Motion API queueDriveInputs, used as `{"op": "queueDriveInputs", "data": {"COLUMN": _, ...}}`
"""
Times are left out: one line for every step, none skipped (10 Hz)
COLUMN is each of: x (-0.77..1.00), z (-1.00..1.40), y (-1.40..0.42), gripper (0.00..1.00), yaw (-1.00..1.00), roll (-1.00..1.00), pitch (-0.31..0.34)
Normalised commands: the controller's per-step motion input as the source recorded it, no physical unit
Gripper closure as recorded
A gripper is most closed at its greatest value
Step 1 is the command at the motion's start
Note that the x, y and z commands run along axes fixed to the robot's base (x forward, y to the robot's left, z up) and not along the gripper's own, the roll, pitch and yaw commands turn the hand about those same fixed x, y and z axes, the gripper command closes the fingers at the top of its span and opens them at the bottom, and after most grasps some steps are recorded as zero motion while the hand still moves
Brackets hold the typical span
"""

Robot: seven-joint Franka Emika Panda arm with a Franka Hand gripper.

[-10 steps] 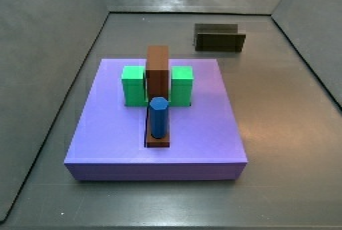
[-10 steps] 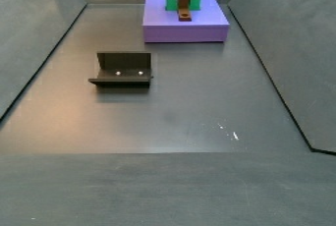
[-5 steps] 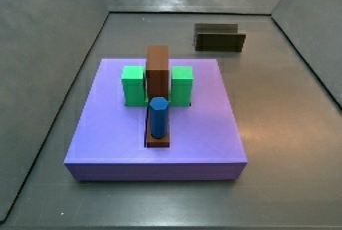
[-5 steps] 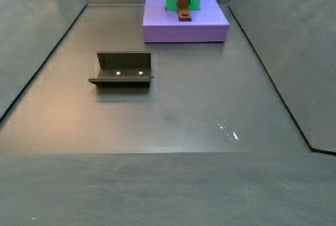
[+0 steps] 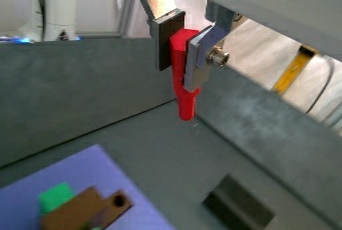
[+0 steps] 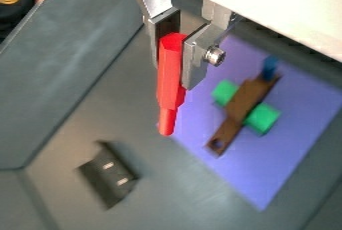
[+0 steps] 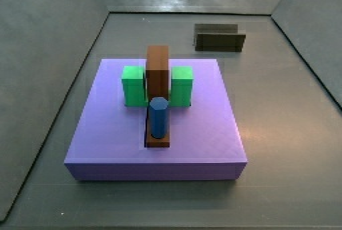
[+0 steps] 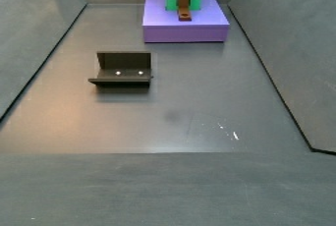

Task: Pick up the red object. Move up. Place the red object on the fixture. Regrasp the red object. Move to above the board. Insert the red object.
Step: Move to above the board.

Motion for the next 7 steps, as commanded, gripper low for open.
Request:
{"op": "queueDriveInputs", "data": {"x": -0.12, "z": 0.02, "y": -0.11, "gripper": 1.00, "yaw": -0.08, "roll": -1.00, "pitch": 0.138}}
{"op": "queueDriveInputs", "data": {"x": -0.10, "z": 0.03, "y": -0.06, "gripper": 1.00, "yaw": -0.06, "roll": -1.00, "pitch": 0.118}}
{"op": "queueDriveInputs", "data": {"x": -0.10, "z": 0.00, "y": -0.02, "gripper": 1.00, "yaw": -0.05, "roll": -1.00, "pitch": 0.100}}
{"op": "queueDriveInputs", "data": {"x": -0.07, "z": 0.00, "y": 0.02, "gripper": 1.00, "yaw": -0.03, "roll": -0.83, "pitch": 0.066}}
{"op": "queueDriveInputs", "data": {"x": -0.06, "z": 0.01, "y": 0.02, "gripper": 1.00, "yaw": -0.03, "roll": -0.68, "pitch": 0.044}}
{"op": "queueDriveInputs", "data": {"x": -0.04, "z": -0.01, "y": 0.01, "gripper": 1.00, "yaw": -0.01, "roll": -0.35, "pitch": 0.003}}
{"op": "queueDriveInputs", "data": {"x": -0.03, "z": 0.00, "y": 0.01, "gripper": 1.00, "yaw": -0.01, "roll": -0.25, "pitch": -0.008}}
